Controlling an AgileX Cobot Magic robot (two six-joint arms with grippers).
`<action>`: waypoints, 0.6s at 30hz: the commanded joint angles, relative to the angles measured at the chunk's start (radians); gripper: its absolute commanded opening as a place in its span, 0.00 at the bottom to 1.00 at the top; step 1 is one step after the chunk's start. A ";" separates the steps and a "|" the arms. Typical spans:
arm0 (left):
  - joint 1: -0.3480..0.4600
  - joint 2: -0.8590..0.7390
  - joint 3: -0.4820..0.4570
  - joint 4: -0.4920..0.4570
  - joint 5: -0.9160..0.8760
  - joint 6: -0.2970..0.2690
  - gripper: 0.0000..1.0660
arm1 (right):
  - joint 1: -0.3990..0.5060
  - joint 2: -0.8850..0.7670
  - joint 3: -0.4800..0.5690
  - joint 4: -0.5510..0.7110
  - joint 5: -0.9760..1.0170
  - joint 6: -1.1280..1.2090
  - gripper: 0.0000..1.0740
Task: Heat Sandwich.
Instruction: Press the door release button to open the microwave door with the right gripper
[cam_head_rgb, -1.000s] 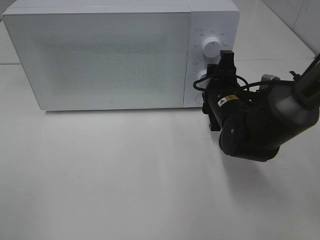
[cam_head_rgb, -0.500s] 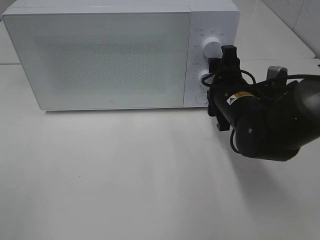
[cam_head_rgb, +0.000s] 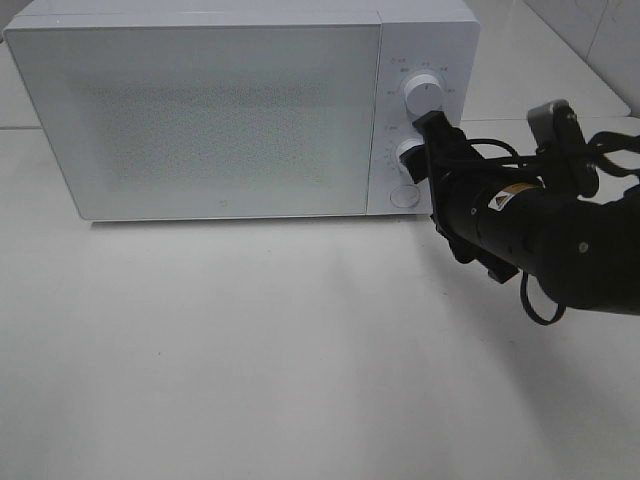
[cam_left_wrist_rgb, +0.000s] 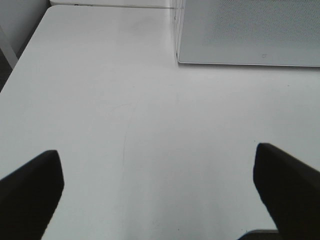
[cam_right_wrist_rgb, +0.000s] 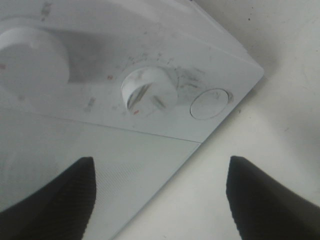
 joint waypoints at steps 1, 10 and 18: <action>0.000 -0.027 0.002 -0.002 -0.008 -0.003 0.92 | -0.007 -0.047 0.003 -0.016 0.100 -0.193 0.67; 0.000 -0.027 0.002 -0.002 -0.008 -0.003 0.92 | -0.007 -0.192 0.003 -0.016 0.457 -0.860 0.67; 0.000 -0.027 0.002 -0.002 -0.008 -0.003 0.92 | -0.007 -0.312 0.003 -0.026 0.739 -1.136 0.66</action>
